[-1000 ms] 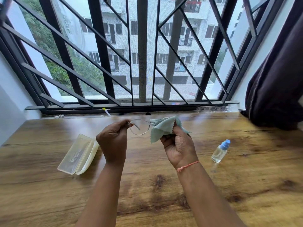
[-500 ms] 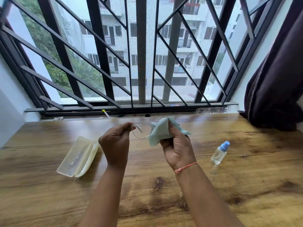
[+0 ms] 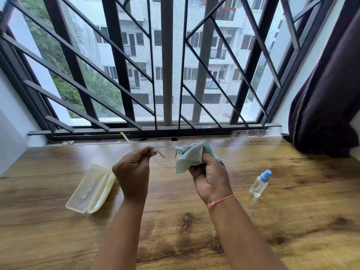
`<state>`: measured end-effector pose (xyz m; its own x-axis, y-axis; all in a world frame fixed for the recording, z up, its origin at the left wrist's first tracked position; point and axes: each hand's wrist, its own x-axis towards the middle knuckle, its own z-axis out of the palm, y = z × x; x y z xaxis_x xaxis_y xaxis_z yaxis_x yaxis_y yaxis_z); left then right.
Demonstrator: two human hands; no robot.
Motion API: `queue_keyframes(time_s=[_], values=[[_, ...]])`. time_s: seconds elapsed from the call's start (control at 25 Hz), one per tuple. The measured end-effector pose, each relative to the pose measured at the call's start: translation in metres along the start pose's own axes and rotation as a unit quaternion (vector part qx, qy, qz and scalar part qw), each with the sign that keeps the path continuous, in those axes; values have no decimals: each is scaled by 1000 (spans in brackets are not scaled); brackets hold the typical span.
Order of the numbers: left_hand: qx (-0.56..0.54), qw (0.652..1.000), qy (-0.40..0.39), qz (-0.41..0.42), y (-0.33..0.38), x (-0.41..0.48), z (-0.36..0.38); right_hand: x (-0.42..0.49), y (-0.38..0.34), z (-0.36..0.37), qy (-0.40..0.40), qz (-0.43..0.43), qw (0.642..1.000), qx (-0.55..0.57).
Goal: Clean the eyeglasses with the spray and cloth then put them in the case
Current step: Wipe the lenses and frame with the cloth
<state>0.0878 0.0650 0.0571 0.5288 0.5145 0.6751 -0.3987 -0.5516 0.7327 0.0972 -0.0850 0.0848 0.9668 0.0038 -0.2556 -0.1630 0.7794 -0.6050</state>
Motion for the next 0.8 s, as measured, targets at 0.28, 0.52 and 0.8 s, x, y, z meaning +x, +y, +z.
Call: queue_keyframes(time_s=[0.28,0.52,0.8], values=[[1,1000,1,3,0,0,0,0,0,0,9,-5,1000,4],[5,1000,-2,10,0,-1,1,-1,1,3,-4,-11,1000,-18],[-1,1000,7,-8,-1,1,1,-5,2,1,-24,-2,998,-51]])
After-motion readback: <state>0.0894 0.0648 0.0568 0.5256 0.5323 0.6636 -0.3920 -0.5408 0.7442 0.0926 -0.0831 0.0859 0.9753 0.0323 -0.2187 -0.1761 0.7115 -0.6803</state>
